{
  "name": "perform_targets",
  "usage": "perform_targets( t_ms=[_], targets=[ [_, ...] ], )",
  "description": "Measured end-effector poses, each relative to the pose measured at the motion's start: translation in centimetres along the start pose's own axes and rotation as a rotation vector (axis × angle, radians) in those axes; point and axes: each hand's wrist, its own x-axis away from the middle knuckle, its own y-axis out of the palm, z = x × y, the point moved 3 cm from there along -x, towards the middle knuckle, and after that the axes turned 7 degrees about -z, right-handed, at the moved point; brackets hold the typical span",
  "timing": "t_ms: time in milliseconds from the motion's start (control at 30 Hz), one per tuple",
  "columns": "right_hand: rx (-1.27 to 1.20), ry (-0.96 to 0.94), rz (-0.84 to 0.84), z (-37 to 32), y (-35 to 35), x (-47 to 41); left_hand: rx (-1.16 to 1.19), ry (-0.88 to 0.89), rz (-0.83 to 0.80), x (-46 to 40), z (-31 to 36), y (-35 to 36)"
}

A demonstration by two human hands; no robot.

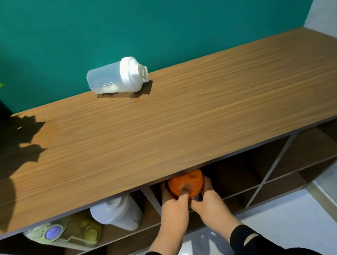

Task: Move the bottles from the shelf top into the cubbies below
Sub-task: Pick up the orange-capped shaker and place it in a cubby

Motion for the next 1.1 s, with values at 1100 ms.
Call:
perform_targets(
  t_ms=[1100],
  targets=[
    [0.813, -0.579, 0.206, -19.8, -6.9, -2.2, -1.122, 0.741, 0.379, -4.7, 25.3, -12.3]
  ],
)
